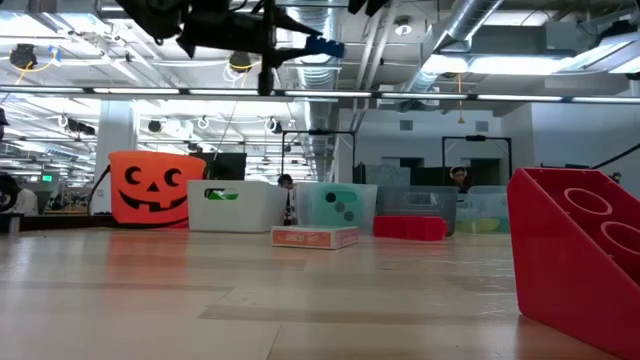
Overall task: Pick & Place Toys
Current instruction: Put the blue game piece into the right transparent bin
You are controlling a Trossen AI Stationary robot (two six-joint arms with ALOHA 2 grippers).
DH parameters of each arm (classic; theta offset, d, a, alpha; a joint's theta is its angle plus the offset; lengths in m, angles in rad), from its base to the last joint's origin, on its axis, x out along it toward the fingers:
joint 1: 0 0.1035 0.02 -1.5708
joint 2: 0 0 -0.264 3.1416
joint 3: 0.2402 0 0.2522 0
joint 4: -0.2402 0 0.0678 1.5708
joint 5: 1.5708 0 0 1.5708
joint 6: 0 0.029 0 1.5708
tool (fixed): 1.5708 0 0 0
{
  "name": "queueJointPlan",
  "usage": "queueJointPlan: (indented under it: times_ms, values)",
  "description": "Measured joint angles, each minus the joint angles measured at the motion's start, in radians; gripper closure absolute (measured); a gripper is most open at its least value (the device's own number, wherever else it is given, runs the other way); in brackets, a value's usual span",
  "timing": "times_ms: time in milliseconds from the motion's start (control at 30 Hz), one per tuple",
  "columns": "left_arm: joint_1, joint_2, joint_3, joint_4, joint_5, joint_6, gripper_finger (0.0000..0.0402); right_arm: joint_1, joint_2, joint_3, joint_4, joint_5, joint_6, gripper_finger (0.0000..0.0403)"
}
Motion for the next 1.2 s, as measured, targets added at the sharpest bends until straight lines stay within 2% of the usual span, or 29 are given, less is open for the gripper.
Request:
queueJointPlan:
  times_ms: [200, 300, 400, 567, 667, 1200]
  values:
    - [-0.027, 0.073, 0.000, 0.088, 0.097, -0.119, 0.0316, 0.010, -0.057, 0.001, -0.035, 0.041, 0.038, 0.0158]
    - [-0.047, 0.077, 0.000, 0.104, 0.131, -0.158, 0.0316, 0.010, -0.095, 0.001, -0.018, 0.023, 0.037, 0.0158]
    - [-0.064, 0.068, 0.000, 0.133, 0.147, -0.169, 0.0316, 0.007, -0.124, 0.001, -0.016, -0.067, 0.037, 0.0158]
    - [-0.084, 0.041, 0.001, 0.190, 0.146, -0.169, 0.0316, -0.024, -0.145, 0.001, 0.035, -0.313, 0.033, 0.0158]
    - [-0.093, 0.030, 0.000, 0.190, 0.129, -0.169, 0.0316, -0.035, -0.143, 0.000, 0.054, -0.380, 0.008, 0.0158]
    - [-0.138, 0.030, 0.000, 0.191, 0.096, -0.169, 0.0316, -0.040, -0.124, 0.000, 0.079, -0.379, -0.027, 0.0158]
